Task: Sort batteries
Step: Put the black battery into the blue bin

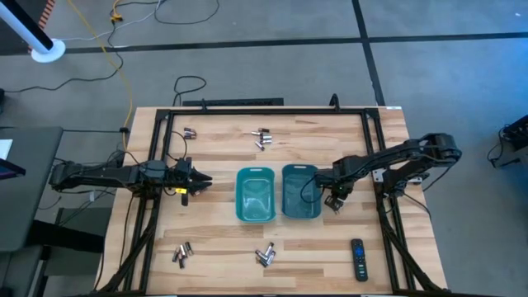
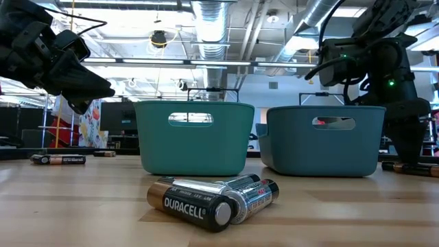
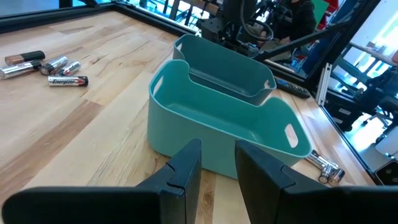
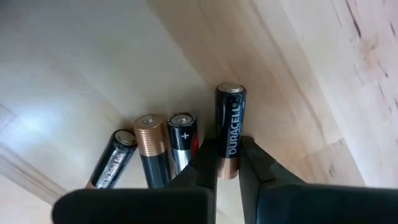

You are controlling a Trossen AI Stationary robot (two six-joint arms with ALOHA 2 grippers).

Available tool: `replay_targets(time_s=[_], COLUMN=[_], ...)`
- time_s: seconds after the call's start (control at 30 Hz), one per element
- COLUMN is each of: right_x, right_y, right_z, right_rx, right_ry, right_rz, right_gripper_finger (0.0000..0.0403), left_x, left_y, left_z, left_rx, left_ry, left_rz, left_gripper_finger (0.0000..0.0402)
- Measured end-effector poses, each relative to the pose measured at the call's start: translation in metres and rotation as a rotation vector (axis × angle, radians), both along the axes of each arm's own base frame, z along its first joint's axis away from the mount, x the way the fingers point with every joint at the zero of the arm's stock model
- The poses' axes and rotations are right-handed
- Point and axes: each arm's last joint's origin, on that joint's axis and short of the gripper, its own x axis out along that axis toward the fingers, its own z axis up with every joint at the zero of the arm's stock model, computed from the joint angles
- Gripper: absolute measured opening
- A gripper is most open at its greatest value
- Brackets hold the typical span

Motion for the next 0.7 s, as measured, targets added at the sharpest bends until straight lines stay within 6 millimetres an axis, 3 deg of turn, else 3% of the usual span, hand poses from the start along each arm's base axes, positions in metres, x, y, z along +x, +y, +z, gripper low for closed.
replay_targets(time_s=[0.3,0.7], right_x=[-0.005,-0.046], right_y=[-0.001,0.007], right_z=[0.021,0.063], right_rx=[-0.03,-0.093], right_ry=[-0.016,-0.061], right_rz=[-0.054,-0.246], right_gripper_finger=[0.004,0.0039], left_x=[0.0,0.0], left_y=[0.0,0.0], left_z=[0.0,0.0], left_rx=[0.0,0.0], left_ry=[0.0,0.0], left_rz=[-0.001,-0.001], left_gripper_finger=[0.0094,0.0094])
